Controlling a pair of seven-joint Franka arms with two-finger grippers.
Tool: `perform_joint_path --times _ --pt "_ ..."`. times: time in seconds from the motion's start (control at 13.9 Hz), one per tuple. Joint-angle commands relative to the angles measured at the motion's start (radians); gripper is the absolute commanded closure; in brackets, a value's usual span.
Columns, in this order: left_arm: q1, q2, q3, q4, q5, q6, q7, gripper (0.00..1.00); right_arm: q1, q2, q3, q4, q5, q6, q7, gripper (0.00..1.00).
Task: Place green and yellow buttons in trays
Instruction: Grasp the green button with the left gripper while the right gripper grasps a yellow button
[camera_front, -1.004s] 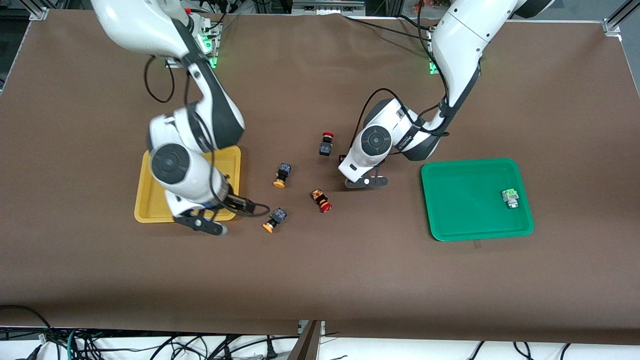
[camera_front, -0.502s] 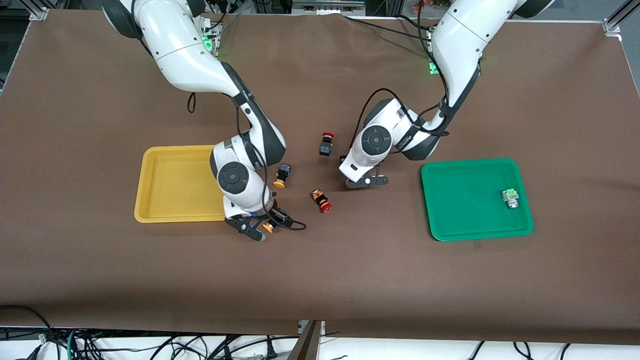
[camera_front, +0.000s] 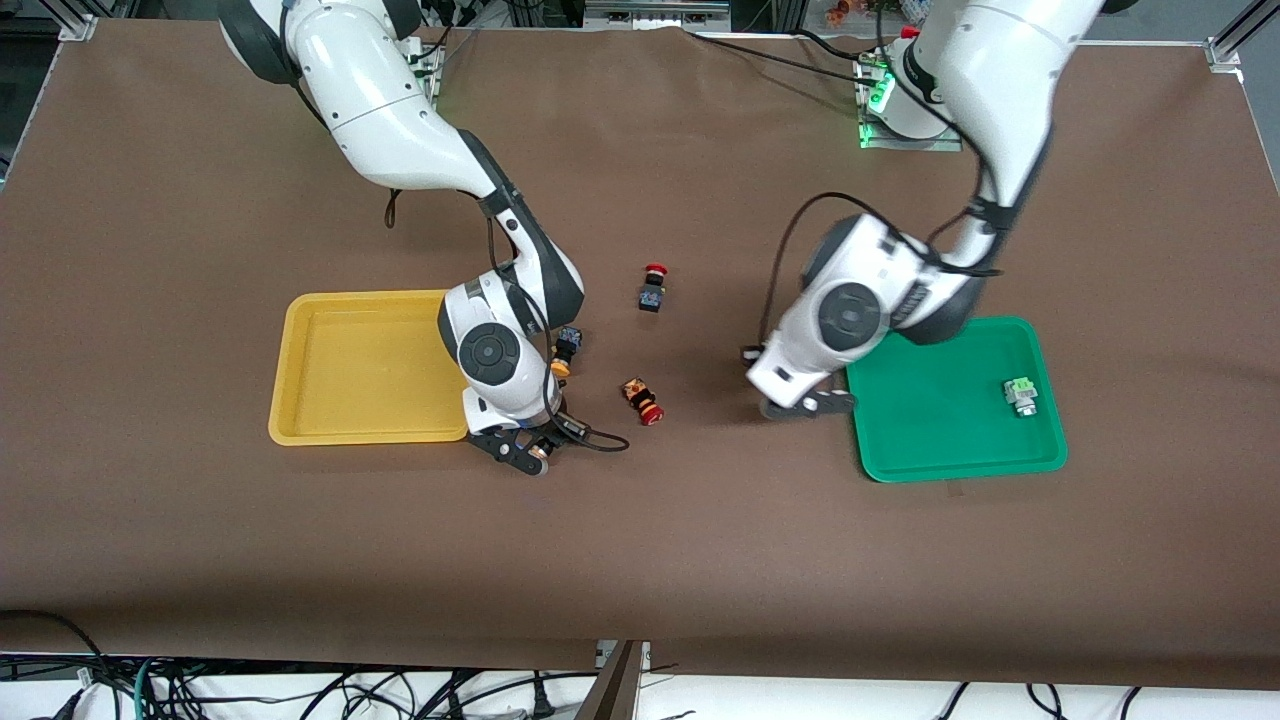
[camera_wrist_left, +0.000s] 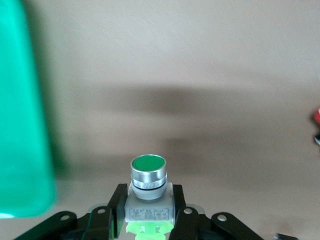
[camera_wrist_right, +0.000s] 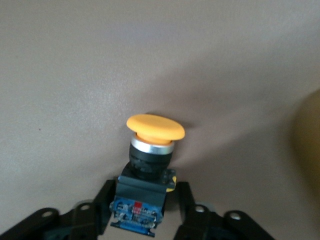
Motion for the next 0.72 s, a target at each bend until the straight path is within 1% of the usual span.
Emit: perform_joint_path --times 0.0,0.14,0.22,0.29,0.36,0.43,0.5,0.57,0.65 --pt "0.113 0.001 -0.01 0.01 0.062 -0.016 0.144 0.84 -0.008 -0.022 -0.005 0.016 -0.019 -0.087 -0.049 0.99" --pt "0.21 0.006 -0.013 0.005 0.094 -0.012 0.254 0.84 -0.008 -0.085 -0.029 0.027 -0.019 -0.21 -0.102 0.99" --pt "0.235 0.009 -0.013 -0.001 0.095 -0.01 0.299 0.84 -0.006 -0.117 -0.048 0.027 -0.025 -0.276 -0.173 0.99" --pt "0.258 0.015 -0.013 -0.006 0.095 -0.009 0.324 0.84 -0.005 -0.157 -0.075 0.015 -0.043 -0.329 -0.255 0.99" --pt "0.279 0.022 -0.013 -0.009 0.096 -0.007 0.341 0.83 -0.005 -0.198 -0.111 -0.025 -0.048 -0.401 -0.329 0.99" --pt "0.295 0.032 -0.013 -0.012 0.096 0.001 0.354 0.83 -0.003 -0.235 -0.147 -0.075 -0.051 -0.422 -0.395 0.99" --pt "0.305 0.035 -0.013 -0.03 0.096 0.014 0.359 0.83 -0.003 -0.282 -0.169 -0.164 -0.06 -0.413 -0.45 0.99" --pt "0.31 0.035 -0.012 -0.051 0.096 0.039 0.359 0.83 -0.003 -0.336 -0.186 -0.283 -0.083 -0.344 -0.49 0.98" --pt "0.31 0.035 -0.01 -0.076 0.096 0.068 0.359 0.8 -0.003 -0.382 -0.192 -0.421 -0.088 -0.224 -0.511 0.95"
